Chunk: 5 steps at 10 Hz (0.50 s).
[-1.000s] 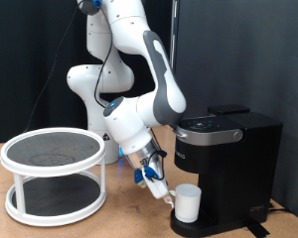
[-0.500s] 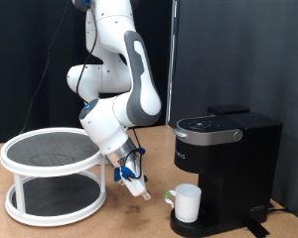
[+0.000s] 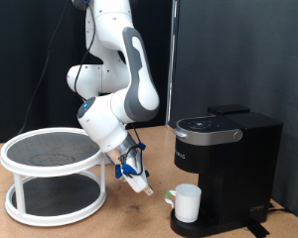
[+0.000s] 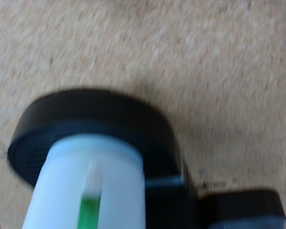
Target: Make a cup of coffee with the keurig machine
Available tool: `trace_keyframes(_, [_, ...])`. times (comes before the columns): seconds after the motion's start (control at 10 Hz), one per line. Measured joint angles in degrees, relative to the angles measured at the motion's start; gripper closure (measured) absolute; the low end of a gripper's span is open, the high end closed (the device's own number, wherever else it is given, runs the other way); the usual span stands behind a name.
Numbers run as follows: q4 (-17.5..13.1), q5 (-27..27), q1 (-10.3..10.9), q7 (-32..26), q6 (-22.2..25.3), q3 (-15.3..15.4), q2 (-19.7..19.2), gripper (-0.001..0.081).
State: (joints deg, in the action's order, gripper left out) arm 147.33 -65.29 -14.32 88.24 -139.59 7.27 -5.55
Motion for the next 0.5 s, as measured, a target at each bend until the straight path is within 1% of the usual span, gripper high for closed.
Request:
trace_keyframes(0.2, [0.2,-0.7,-0.5,0.9,1.0,-0.2,3.9,0.0072])
trace_keyframes(0.5, [0.3,-0.2,-1.4,2.5,6.2,-1.3,9.7,0.0072])
